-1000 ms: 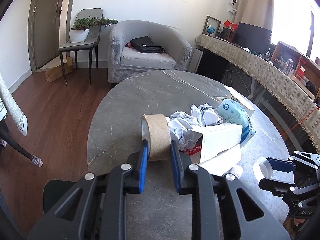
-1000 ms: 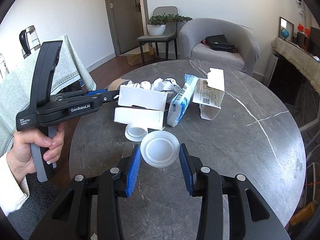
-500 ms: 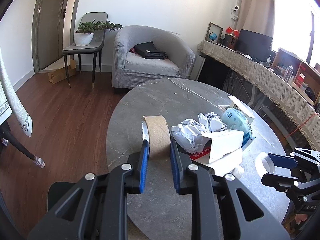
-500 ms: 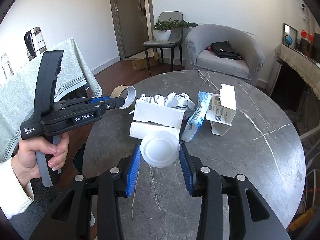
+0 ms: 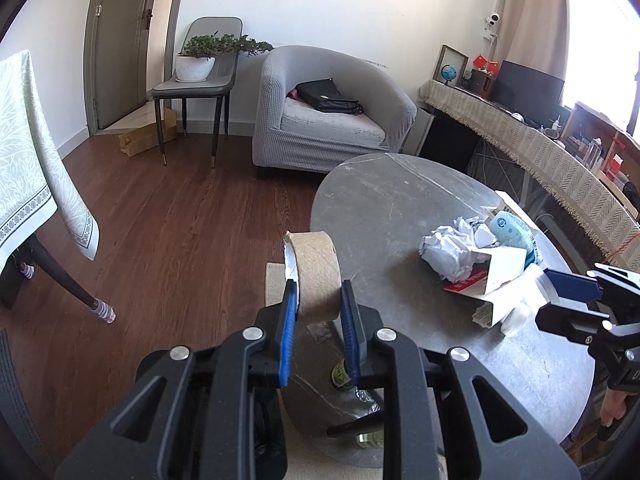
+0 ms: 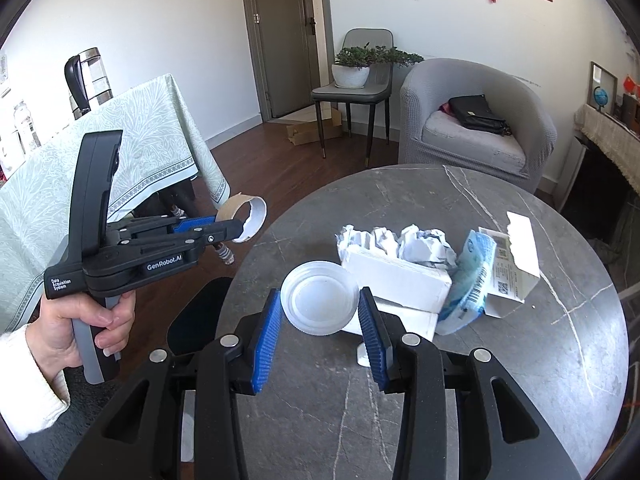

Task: Collect trash
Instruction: 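Carry the tape roll and white lid over the green bin and release both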

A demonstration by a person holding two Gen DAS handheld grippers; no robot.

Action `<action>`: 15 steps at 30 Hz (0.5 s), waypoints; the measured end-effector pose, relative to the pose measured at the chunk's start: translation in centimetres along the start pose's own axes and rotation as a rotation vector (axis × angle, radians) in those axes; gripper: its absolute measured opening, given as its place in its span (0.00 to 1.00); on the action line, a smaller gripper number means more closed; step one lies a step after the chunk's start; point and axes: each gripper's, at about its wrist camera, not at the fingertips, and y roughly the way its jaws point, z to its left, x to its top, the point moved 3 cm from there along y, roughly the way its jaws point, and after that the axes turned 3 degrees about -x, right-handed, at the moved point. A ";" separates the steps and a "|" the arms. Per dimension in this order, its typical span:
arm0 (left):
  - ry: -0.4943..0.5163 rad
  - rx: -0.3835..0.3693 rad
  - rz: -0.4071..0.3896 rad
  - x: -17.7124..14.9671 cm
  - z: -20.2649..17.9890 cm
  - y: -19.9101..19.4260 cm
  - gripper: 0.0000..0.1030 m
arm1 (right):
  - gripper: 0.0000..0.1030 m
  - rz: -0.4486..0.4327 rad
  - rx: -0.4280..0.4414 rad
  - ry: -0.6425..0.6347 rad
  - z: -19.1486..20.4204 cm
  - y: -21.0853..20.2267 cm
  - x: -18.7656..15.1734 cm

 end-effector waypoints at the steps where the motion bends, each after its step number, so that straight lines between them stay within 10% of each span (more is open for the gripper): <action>1: -0.002 0.007 0.007 -0.2 0.5 -0.2 0.22 | 0.38 -0.001 0.006 -0.005 0.5 0.2 0.3; 15: -0.054 0.055 0.177 -4.5 7.5 -0.3 0.22 | 0.38 0.029 0.109 -0.054 6.9 4.6 3.3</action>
